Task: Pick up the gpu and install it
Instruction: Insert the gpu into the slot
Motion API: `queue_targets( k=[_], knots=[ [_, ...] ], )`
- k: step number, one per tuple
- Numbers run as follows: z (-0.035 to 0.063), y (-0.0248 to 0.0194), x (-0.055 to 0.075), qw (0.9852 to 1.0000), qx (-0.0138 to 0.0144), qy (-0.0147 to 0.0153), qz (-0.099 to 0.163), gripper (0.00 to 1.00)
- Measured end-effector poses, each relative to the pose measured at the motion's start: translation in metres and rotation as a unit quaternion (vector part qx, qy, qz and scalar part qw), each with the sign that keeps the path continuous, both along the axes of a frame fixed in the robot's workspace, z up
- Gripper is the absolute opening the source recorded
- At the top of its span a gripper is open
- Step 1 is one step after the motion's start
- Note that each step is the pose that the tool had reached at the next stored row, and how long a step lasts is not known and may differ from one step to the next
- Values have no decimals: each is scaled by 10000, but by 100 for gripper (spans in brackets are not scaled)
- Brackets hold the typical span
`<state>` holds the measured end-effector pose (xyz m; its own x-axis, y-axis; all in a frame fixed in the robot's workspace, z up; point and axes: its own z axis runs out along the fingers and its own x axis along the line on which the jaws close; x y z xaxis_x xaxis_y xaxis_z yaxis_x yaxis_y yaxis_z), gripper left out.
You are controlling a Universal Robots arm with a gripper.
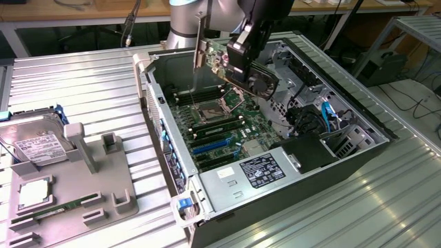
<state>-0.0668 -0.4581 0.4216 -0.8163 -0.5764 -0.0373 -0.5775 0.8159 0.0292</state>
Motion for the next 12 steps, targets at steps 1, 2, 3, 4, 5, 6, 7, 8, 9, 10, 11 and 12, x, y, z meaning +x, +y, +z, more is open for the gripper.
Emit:
queue_targets(
  k=[1, 2, 3, 4, 5, 6, 7, 8, 9, 10, 11, 12],
  knots=[
    [0, 0, 0, 10000, 0, 0, 66, 29],
    [0, 0, 0, 9999, 0, 0, 141, 29],
    [0, 0, 0, 9998, 0, 0, 217, 29],
    [0, 0, 0, 9995, 0, 0, 320, 29],
    [0, 0, 0, 9992, 0, 0, 403, 29],
    [0, 0, 0, 9988, -1, 0, 494, 29],
    [1, 0, 0, 9983, -1, 0, 575, 29],
    [0, 0, 0, 9978, -1, 0, 662, 29],
    [0, 0, 0, 9972, 0, 0, 742, 29],
    [0, 0, 0, 9965, 0, 0, 833, 29],
    [0, 0, 0, 9957, 0, 0, 921, 29],
    [0, 0, 0, 9950, 0, 0, 1001, 29]
  ],
)
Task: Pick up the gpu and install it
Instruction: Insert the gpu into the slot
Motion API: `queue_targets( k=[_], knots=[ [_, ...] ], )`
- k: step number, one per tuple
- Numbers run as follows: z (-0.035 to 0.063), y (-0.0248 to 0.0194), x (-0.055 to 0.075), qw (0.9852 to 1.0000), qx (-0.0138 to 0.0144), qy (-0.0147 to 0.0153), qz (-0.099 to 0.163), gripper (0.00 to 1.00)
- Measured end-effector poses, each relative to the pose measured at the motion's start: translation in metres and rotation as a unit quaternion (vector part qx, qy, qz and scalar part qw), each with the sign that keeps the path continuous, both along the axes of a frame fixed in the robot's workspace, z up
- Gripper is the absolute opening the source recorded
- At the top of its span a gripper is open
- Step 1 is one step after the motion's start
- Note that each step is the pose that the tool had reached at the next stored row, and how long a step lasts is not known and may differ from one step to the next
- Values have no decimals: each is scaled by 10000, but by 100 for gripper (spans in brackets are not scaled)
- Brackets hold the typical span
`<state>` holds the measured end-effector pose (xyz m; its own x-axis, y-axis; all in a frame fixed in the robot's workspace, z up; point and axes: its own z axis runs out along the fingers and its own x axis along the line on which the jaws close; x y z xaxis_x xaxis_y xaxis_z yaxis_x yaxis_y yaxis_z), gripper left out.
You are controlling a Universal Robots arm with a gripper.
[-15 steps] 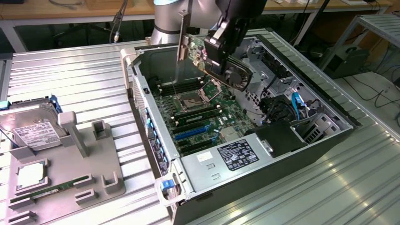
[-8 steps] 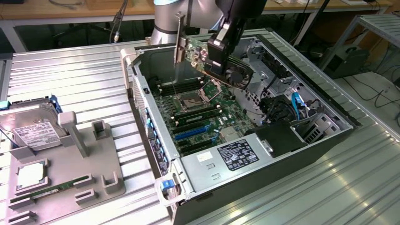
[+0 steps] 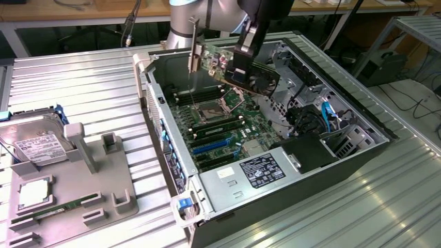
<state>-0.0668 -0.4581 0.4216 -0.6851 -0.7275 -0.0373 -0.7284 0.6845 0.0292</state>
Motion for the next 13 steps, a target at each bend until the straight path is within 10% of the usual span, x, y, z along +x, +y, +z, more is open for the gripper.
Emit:
queue_targets(
  k=[13],
  knots=[
    [0, 0, 0, 9955, 0, 0, 952, 29]
  ],
)
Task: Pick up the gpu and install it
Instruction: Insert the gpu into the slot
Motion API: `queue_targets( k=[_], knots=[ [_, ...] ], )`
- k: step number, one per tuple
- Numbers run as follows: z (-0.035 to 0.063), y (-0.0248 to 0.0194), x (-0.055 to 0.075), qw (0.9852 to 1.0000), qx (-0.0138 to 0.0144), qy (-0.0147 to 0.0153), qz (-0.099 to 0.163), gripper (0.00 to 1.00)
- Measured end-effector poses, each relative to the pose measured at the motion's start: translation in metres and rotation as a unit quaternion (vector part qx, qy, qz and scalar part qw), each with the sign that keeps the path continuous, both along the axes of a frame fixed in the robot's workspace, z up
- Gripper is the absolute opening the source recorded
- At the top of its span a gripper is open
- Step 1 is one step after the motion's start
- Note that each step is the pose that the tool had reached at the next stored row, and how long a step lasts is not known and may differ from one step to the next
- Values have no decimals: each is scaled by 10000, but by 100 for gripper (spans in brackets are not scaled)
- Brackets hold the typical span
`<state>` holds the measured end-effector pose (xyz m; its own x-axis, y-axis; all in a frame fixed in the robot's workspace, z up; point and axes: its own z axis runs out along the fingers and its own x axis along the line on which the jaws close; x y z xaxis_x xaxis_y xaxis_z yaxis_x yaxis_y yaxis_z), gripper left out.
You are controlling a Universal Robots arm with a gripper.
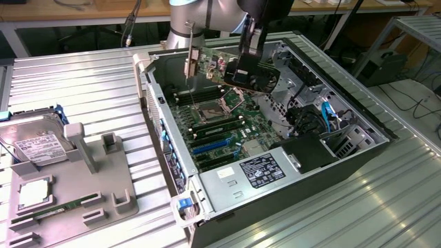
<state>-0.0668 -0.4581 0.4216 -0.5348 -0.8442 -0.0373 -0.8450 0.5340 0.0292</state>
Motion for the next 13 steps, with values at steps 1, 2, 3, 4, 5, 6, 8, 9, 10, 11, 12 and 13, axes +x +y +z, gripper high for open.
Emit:
queue_targets(
  k=[1, 2, 3, 4, 5, 6, 8, 9, 10, 11, 12, 13],
  knots=[
    [0, 0, 0, 10000, 0, 0, 70, 29],
    [0, 0, 0, 9999, 0, 0, 145, 29],
    [-1, 0, 0, 9997, 0, 0, 228, 29],
    [-1, 0, 0, 9995, 0, 0, 304, 29],
    [-1, 0, 0, 9992, 0, 0, 402, 29],
    [-1, 0, 0, 9985, 0, 0, 539, 29],
    [-2, 0, 0, 9972, 0, 0, 752, 29],
    [-3, 0, 0, 9966, 0, 0, 827, 29],
    [-4, 0, 1, 9957, 0, 0, 927, 29],
    [-4, 0, 2, 9950, 0, 0, 1004, 29],
    [-5, 0, 5, 9942, 0, 0, 1077, 29],
    [-6, 0, 8, 9933, 0, 0, 1157, 29]
  ],
)
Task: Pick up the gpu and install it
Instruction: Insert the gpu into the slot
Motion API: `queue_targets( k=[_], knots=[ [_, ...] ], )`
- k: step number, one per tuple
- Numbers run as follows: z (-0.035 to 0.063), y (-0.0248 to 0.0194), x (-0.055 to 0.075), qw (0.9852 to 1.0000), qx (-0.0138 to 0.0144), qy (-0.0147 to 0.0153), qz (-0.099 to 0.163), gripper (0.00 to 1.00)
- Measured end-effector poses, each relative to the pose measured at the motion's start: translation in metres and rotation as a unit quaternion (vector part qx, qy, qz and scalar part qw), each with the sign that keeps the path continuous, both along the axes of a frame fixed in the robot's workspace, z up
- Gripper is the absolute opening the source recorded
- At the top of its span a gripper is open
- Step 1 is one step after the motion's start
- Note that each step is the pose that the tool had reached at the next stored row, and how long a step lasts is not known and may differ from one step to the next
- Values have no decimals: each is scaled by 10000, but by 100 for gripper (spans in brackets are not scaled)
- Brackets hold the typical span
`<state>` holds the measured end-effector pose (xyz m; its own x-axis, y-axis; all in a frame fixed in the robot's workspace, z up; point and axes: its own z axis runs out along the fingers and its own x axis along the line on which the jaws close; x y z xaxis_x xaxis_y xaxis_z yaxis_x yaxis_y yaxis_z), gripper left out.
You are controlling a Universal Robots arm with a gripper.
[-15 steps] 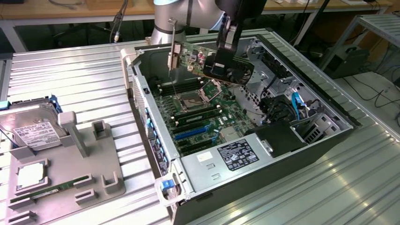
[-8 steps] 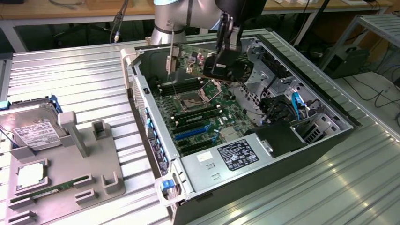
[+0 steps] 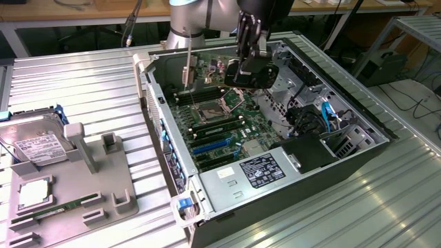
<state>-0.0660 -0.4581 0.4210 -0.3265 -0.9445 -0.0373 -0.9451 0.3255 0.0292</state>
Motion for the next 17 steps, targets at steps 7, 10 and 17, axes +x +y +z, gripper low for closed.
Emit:
queue_targets(
  k=[7, 10, 17],
  knots=[
    [-5, 0, 1, 9998, 0, 0, 199, 29],
    [-5, -1, 2, 9998, 0, 0, 199, 29],
    [-5, 0, 7, 9998, 0, 0, 203, 29]
  ],
)
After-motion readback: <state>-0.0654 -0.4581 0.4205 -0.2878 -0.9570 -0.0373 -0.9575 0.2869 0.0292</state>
